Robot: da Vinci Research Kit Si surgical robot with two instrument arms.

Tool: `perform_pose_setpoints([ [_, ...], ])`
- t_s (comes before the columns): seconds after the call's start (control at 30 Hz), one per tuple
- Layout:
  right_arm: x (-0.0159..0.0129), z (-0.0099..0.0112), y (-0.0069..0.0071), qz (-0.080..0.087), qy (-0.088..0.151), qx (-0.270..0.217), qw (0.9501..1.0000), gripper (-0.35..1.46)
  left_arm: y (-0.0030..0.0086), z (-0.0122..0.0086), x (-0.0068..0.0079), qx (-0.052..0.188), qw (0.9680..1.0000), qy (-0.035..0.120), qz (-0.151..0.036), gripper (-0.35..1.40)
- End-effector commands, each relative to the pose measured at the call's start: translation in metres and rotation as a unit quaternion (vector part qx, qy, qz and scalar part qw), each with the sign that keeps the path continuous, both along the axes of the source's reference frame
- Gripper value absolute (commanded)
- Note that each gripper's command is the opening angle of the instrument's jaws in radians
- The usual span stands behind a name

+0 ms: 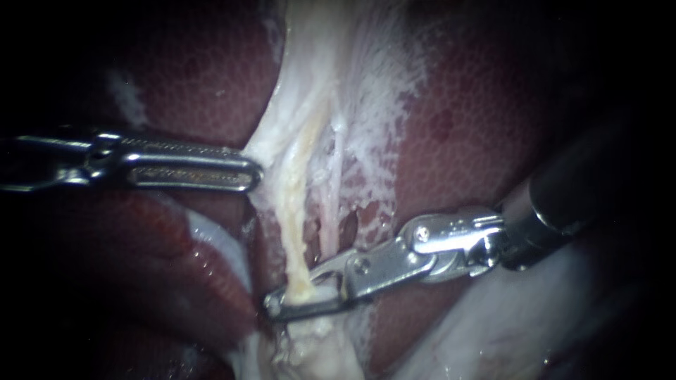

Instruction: Clipping first clip left tube

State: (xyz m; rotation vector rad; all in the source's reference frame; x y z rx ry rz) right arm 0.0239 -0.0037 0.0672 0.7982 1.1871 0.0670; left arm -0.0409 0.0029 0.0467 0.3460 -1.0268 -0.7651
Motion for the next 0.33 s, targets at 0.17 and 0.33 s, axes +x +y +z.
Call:
perform_pose_setpoints([
  [0.17,0.0000,0.0002,-0.0002,0.000,-0.001,0.002,1.0000,-0.35,0.0000,0.0000,0.0000,0.000,1.0000,0.000,0.000,-0.35],
  [0.33,0.0000,0.0003,-0.0003,-0.001,-0.001,0.002,1.0000,-0.35,0.0000,0.0001,-0.0001,0.000,1.0000,0.000,0.000,-0.35],
])
